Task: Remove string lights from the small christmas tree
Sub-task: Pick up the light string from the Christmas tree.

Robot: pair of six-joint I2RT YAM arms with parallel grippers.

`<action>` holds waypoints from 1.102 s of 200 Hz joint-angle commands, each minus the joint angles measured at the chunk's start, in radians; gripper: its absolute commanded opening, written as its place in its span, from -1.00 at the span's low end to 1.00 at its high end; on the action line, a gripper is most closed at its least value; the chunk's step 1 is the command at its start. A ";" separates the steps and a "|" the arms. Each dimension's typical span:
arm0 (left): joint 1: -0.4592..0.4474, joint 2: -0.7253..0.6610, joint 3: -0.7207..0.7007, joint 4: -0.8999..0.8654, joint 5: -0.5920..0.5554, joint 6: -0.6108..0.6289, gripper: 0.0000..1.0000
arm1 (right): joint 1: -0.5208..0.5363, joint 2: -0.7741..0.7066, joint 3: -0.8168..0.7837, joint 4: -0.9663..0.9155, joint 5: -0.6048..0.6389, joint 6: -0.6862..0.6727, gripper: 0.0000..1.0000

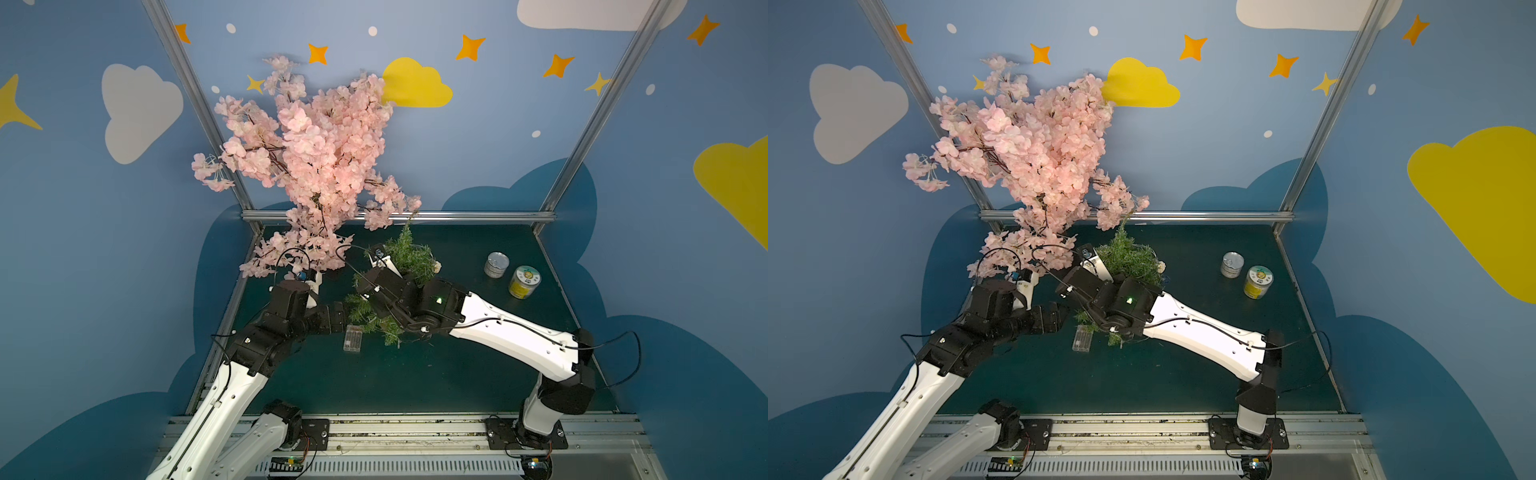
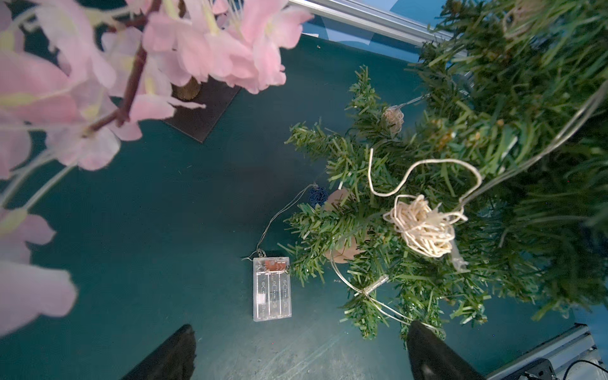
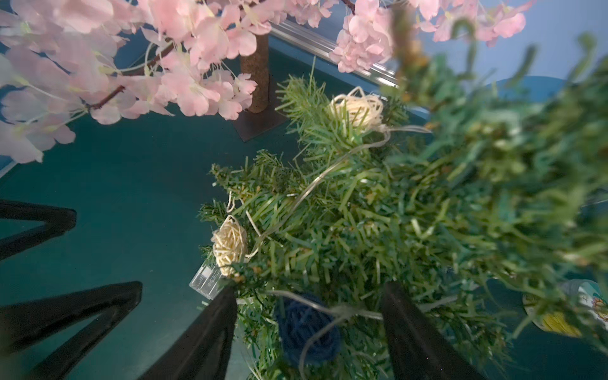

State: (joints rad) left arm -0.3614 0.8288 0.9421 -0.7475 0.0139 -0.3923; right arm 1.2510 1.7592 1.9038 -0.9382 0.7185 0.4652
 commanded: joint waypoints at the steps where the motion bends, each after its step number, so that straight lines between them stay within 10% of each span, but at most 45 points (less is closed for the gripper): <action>1: -0.003 -0.011 -0.007 0.014 0.018 0.008 0.99 | -0.010 0.021 0.023 -0.027 0.017 0.030 0.34; 80: -0.003 -0.017 -0.016 0.010 0.011 0.012 0.99 | -0.019 0.022 0.011 -0.025 0.059 -0.010 -0.56; 220: -0.004 -0.012 -0.009 0.017 0.015 0.004 0.99 | -0.115 -0.347 -0.246 0.174 -0.159 -0.091 -0.57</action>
State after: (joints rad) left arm -0.3614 0.8207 0.9363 -0.7460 0.0204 -0.3901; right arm 1.1667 1.4628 1.6981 -0.7998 0.6132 0.3790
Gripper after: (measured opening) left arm 0.997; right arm 0.236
